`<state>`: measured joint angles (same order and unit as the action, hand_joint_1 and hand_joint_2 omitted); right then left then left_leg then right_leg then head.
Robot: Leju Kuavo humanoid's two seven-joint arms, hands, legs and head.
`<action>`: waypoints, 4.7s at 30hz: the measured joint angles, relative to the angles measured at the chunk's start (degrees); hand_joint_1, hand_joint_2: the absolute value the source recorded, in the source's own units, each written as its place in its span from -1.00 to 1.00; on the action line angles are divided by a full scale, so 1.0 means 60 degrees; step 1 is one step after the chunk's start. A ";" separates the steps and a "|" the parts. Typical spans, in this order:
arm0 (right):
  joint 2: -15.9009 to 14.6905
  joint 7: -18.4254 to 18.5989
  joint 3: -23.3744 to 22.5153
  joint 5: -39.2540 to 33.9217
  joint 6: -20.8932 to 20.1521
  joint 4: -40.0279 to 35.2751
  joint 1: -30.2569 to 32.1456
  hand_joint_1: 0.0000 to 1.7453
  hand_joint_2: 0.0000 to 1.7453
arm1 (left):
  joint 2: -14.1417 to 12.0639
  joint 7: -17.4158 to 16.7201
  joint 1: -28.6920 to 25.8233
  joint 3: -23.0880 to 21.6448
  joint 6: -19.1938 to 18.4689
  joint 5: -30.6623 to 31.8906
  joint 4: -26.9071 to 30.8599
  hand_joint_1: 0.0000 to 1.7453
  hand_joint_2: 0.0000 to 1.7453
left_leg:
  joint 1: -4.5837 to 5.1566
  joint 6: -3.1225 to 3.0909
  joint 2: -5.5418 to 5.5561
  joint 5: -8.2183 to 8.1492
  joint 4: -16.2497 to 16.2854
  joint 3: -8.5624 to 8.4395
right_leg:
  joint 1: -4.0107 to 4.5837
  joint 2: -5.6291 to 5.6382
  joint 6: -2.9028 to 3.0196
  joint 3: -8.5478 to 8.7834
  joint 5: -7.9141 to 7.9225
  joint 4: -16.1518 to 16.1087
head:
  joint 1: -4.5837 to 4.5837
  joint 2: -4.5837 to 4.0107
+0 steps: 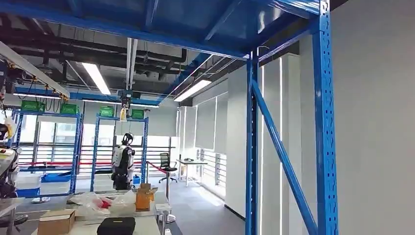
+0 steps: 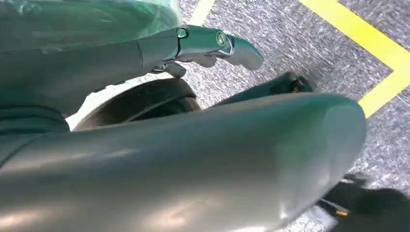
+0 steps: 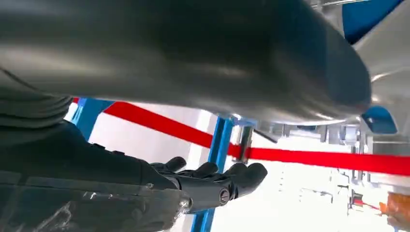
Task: Take the parts from the cabinet and place them on the table.
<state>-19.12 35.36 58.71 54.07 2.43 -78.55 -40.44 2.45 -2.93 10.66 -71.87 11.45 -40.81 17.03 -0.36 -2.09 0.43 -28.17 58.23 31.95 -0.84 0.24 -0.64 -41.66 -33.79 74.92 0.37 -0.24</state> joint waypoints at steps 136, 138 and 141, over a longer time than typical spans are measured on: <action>0.1945 -0.1231 0.0740 -0.1231 0.0848 0.3031 -0.1364 -1.00 -1.00 | 0.0004 0.0415 -0.0033 0.0769 -0.0175 0.0623 0.0000 -1.00 -1.00 | 0.0074 0.0339 -0.0002 -0.0345 -0.0241 -0.0559 | 0.0108 0.0012 0.0377 0.1115 0.1311 -0.2728 | -0.0080 0.0000; 0.2073 -0.1334 0.0776 -0.1279 0.0918 0.3151 -0.1365 -1.00 -1.00 | 0.0000 0.0423 -0.0033 0.0769 -0.0175 0.0630 0.0000 -1.00 -1.00 | 0.0074 0.0339 -0.0002 -0.0345 -0.0241 -0.0559 | 0.0108 0.0013 0.0377 0.1115 0.1311 -0.2728 | -0.0080 0.0000; 0.2276 -0.1511 0.0805 -0.1344 0.1042 0.3384 -0.1369 -1.00 -1.00 | 0.0000 0.0434 -0.0031 0.0772 -0.0175 0.0652 0.0000 -1.00 -1.00 | 0.0074 0.0339 -0.0002 -0.0345 -0.0241 -0.0560 | 0.0108 0.0013 0.0377 0.1115 0.1311 -0.2728 | -0.0076 0.0000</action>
<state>-5.47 26.30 63.54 46.01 8.68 -58.25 -48.65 2.45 -0.33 10.47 -67.23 10.40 -36.89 17.03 0.08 -0.05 0.42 -30.24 56.79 28.59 -0.19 0.31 1.63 -34.97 -25.92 58.55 -0.09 -0.24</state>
